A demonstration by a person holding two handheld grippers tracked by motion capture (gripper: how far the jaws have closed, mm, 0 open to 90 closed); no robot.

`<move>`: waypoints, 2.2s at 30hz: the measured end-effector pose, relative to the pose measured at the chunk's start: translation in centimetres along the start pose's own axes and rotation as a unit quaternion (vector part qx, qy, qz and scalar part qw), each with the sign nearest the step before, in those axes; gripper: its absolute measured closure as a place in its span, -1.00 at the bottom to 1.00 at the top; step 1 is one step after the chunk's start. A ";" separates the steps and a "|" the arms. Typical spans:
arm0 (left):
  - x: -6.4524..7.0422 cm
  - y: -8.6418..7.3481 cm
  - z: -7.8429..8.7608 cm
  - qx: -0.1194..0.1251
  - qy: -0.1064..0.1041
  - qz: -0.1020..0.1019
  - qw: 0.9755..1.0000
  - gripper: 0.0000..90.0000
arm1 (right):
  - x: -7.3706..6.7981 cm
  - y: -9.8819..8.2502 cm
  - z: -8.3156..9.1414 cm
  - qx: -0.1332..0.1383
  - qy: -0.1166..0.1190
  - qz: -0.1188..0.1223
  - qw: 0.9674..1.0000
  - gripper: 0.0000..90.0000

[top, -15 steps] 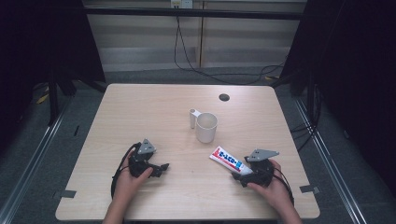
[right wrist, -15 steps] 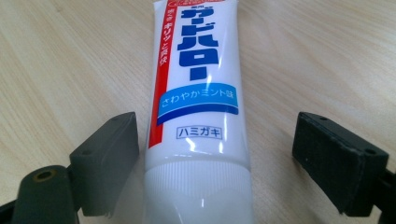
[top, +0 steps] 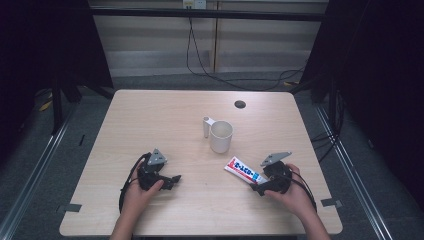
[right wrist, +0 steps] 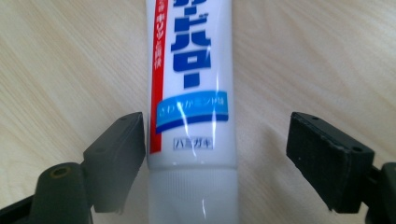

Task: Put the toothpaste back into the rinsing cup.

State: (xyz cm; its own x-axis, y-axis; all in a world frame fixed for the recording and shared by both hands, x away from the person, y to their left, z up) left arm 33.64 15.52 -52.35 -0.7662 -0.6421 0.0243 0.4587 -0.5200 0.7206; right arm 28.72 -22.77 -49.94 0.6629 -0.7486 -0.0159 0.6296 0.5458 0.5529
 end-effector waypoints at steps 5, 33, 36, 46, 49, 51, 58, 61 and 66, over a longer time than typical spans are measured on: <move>0.0 0.0 0.0 0.000 0.000 0.000 1.000 -0.69 | -0.2 2.3 0.4 -0.071 0.010 0.022 0.997 -0.57; 0.0 0.0 0.0 0.000 -0.002 0.002 1.000 -0.69 | -1.0 7.9 -3.6 -0.181 0.030 0.071 0.980 -0.42; 0.0 0.0 0.0 0.000 -0.002 0.002 1.000 -0.69 | -1.0 8.2 -4.4 -0.191 0.026 0.066 0.979 -0.35; 0.0 0.0 0.0 0.000 -0.002 0.002 1.000 -0.69 | -1.3 8.7 -4.6 -0.215 0.016 0.055 0.975 0.15; 0.0 0.0 0.0 0.000 0.000 0.000 1.000 -0.69 | -1.6 9.0 -3.7 -0.212 0.014 0.058 0.976 0.49; 0.0 0.0 0.0 0.000 -0.001 0.001 1.000 -0.69 | -1.4 8.6 -3.4 -0.190 0.024 0.041 0.981 0.51; 0.0 0.0 0.0 0.000 -0.002 0.002 1.000 -0.69 | -0.7 7.2 -1.7 -0.130 0.040 0.024 0.990 0.51; 0.0 0.0 0.0 0.000 -0.002 0.002 1.000 -0.69 | -0.4 7.0 -0.3 -0.082 0.045 0.017 0.995 0.50; 0.0 0.0 0.0 0.000 0.000 0.001 1.000 -0.69 | 0.0 7.1 1.1 -0.027 0.045 0.003 0.999 0.50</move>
State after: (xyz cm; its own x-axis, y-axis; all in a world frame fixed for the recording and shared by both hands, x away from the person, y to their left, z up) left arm 33.64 15.51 -52.35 -0.7658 -0.6425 0.0263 0.4598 -0.5185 0.7209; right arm 32.72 -19.37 -45.09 0.6985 -0.7101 -0.0885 0.6449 0.5711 0.5079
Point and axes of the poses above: each handheld gripper's, and its own axes: z roughly backward along the jaws, y roughly out of its top, x roughly to its right, the point moved 2 cm from there along -z, roughly forward along the jaws, and after that the axes turned 1 degree about z, right-handed, at the moved point
